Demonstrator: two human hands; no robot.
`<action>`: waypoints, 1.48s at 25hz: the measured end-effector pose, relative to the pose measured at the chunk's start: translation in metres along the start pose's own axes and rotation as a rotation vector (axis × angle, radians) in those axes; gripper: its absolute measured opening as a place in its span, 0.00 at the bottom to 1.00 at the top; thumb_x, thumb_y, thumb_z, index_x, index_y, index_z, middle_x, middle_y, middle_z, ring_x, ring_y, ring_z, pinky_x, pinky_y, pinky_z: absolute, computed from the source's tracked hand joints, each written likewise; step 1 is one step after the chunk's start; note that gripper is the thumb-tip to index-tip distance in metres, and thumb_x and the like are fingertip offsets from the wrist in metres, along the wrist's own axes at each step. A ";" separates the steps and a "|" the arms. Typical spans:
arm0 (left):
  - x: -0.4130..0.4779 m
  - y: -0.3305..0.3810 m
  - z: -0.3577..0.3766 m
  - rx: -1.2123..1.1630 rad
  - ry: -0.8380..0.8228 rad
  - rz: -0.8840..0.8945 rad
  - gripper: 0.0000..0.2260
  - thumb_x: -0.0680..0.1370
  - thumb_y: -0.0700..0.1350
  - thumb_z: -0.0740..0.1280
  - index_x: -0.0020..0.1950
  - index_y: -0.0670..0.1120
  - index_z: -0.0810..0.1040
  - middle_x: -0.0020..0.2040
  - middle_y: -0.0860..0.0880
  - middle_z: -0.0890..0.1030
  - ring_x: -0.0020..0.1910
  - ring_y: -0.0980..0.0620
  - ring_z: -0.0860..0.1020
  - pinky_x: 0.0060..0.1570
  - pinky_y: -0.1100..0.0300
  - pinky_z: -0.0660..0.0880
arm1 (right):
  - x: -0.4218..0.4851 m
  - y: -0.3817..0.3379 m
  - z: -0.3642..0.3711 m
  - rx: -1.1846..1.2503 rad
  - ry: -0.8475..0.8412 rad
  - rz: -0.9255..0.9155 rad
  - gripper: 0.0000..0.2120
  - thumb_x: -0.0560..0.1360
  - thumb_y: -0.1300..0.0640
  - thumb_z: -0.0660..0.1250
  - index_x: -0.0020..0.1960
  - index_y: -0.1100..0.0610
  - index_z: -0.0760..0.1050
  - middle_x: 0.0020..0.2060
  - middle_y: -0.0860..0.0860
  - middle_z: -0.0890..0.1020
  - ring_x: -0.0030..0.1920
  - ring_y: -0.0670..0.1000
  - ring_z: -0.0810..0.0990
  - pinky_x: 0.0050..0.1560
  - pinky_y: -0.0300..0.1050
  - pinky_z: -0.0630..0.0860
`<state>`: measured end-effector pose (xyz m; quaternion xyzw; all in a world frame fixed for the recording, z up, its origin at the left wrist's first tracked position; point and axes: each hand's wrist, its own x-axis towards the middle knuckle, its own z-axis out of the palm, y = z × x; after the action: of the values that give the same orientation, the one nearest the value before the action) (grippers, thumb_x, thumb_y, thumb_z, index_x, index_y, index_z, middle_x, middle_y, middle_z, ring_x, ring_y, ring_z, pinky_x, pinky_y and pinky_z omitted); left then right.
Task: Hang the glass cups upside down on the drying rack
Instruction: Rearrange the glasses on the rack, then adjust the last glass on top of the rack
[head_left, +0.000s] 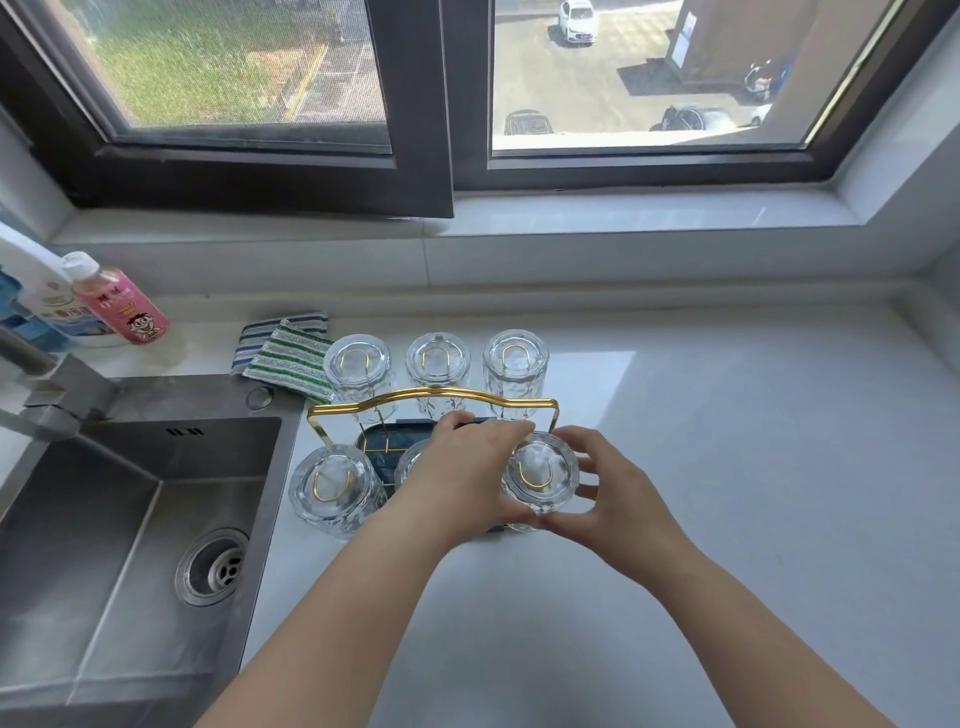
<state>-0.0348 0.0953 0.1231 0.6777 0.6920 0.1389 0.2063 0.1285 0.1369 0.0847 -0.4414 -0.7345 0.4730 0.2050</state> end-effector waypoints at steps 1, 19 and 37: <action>-0.001 0.000 0.000 0.001 0.001 -0.002 0.37 0.66 0.57 0.73 0.71 0.55 0.61 0.69 0.54 0.71 0.67 0.53 0.60 0.63 0.60 0.52 | 0.000 0.000 0.000 0.001 0.001 -0.002 0.33 0.55 0.43 0.77 0.57 0.39 0.67 0.52 0.34 0.77 0.53 0.32 0.74 0.49 0.25 0.73; -0.011 -0.009 -0.015 -0.177 0.016 0.056 0.35 0.62 0.55 0.77 0.67 0.58 0.67 0.63 0.61 0.74 0.62 0.61 0.68 0.62 0.65 0.60 | 0.004 0.001 -0.049 0.009 -0.007 0.002 0.28 0.66 0.67 0.72 0.57 0.43 0.67 0.54 0.44 0.75 0.55 0.45 0.77 0.49 0.31 0.76; 0.123 -0.044 -0.043 0.273 -0.191 -0.010 0.36 0.64 0.56 0.75 0.68 0.49 0.65 0.65 0.49 0.74 0.69 0.47 0.64 0.70 0.43 0.37 | 0.136 -0.014 -0.022 -0.059 -0.131 -0.020 0.49 0.56 0.57 0.81 0.68 0.44 0.58 0.59 0.45 0.73 0.55 0.46 0.75 0.57 0.45 0.75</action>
<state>-0.0937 0.2200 0.1281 0.7060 0.6852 -0.0228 0.1779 0.0657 0.2604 0.0915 -0.4078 -0.7643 0.4770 0.1484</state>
